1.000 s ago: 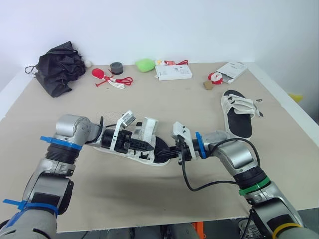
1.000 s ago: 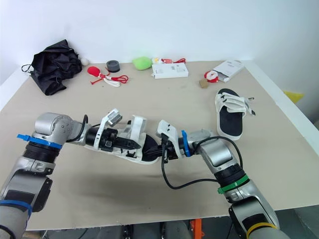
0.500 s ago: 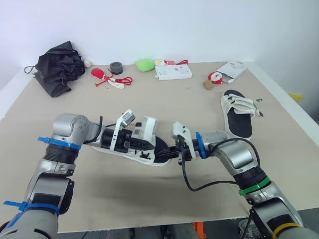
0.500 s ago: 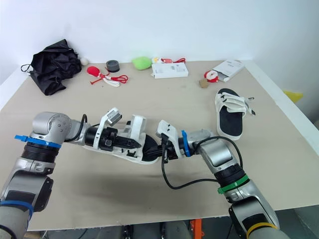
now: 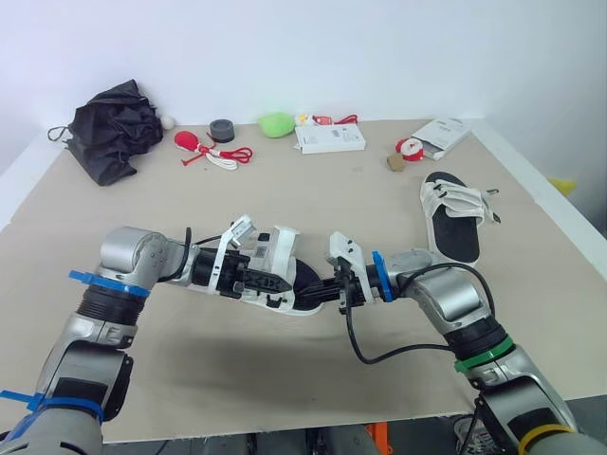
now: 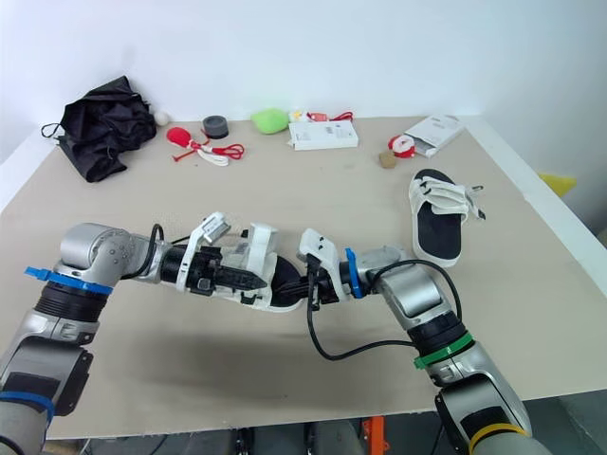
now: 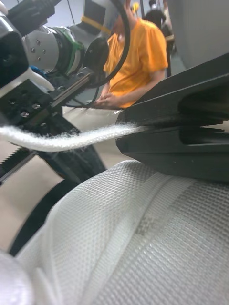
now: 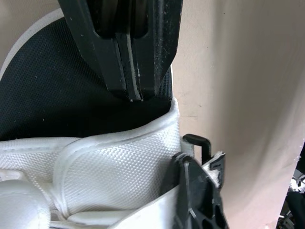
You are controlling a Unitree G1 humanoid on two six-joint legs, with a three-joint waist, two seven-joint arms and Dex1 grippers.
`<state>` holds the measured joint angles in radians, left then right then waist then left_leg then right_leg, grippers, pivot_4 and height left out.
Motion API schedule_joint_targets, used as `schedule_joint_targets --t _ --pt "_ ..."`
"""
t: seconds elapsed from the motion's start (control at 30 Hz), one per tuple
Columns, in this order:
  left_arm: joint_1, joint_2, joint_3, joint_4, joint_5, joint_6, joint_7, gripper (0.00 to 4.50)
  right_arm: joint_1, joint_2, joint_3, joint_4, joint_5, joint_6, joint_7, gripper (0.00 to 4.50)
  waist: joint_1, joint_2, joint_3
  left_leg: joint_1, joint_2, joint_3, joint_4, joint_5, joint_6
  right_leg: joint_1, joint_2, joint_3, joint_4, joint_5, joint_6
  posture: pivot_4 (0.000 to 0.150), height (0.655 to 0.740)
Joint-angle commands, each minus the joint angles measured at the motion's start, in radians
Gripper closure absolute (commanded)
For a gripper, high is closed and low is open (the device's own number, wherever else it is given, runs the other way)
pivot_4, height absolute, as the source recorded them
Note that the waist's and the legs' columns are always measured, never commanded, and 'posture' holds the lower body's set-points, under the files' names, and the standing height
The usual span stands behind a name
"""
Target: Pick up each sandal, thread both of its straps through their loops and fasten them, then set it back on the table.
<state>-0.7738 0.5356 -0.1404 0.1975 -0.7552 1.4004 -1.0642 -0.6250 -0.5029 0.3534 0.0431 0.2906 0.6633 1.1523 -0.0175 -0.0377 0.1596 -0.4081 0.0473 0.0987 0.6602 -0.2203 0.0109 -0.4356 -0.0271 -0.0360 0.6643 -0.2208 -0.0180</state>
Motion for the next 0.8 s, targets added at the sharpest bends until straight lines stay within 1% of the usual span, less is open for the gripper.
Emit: schedule_joint_targets --t 0.03,0.2,0.37,0.43,0.5,0.63,0.8 --pt "-0.051 -0.063 0.087 0.073 -0.033 0.077 0.057 4.48 0.015 -0.008 0.017 0.007 -0.018 0.012 -0.005 4.5 0.002 0.0 0.0 0.0 0.0 0.0 0.0 0.0 0.0 0.0 0.0 -0.001 0.0 0.0 0.0 0.15 0.74" --pt "-0.101 -0.105 0.202 0.168 -0.055 0.145 0.103 4.48 0.014 -0.007 0.018 0.011 -0.021 0.013 -0.007 4.5 0.0 -0.001 0.0 0.0 -0.001 0.0 0.001 0.001 0.001 0.0 0.001 0.0 0.0 0.001 0.002 0.15 0.74" --pt "-0.062 -0.055 0.12 0.118 -0.024 0.103 0.078 4.48 0.017 -0.006 0.014 0.009 -0.018 0.013 -0.008 4.5 -0.001 -0.001 0.0 -0.001 -0.001 0.0 0.0 0.001 0.0 0.0 0.0 0.0 0.0 0.001 0.002 0.15 0.74" --pt "-0.027 -0.026 0.057 0.063 0.002 0.041 0.055 4.48 0.018 -0.004 0.012 0.009 -0.017 0.012 -0.01 4.5 -0.001 -0.001 0.0 0.0 0.0 0.0 0.0 0.001 0.0 0.0 0.0 0.0 0.0 0.001 0.002 0.15 0.74" --pt "-0.007 -0.015 0.025 0.034 0.014 -0.001 0.044 4.48 0.018 -0.001 0.01 0.008 -0.016 0.013 -0.012 4.5 -0.001 -0.001 0.0 0.0 -0.001 0.0 -0.001 0.001 0.0 0.0 0.0 0.001 0.0 0.0 0.001 0.15 0.74" --pt "0.009 -0.044 0.017 -0.007 0.039 -0.086 0.071 4.48 0.022 0.002 0.006 0.004 -0.012 0.014 -0.014 4.5 0.0 -0.001 0.0 0.0 -0.001 0.0 -0.001 0.001 0.0 0.0 -0.001 0.0 0.0 0.0 0.001 0.15 0.74" --pt "-0.003 -0.049 0.027 -0.028 0.004 -0.04 0.063 4.48 0.025 0.002 0.002 0.001 -0.011 0.015 -0.016 4.5 0.0 -0.001 0.0 0.001 -0.001 0.0 -0.001 0.001 0.0 0.0 -0.001 0.0 0.0 0.001 0.002 0.15 0.74"
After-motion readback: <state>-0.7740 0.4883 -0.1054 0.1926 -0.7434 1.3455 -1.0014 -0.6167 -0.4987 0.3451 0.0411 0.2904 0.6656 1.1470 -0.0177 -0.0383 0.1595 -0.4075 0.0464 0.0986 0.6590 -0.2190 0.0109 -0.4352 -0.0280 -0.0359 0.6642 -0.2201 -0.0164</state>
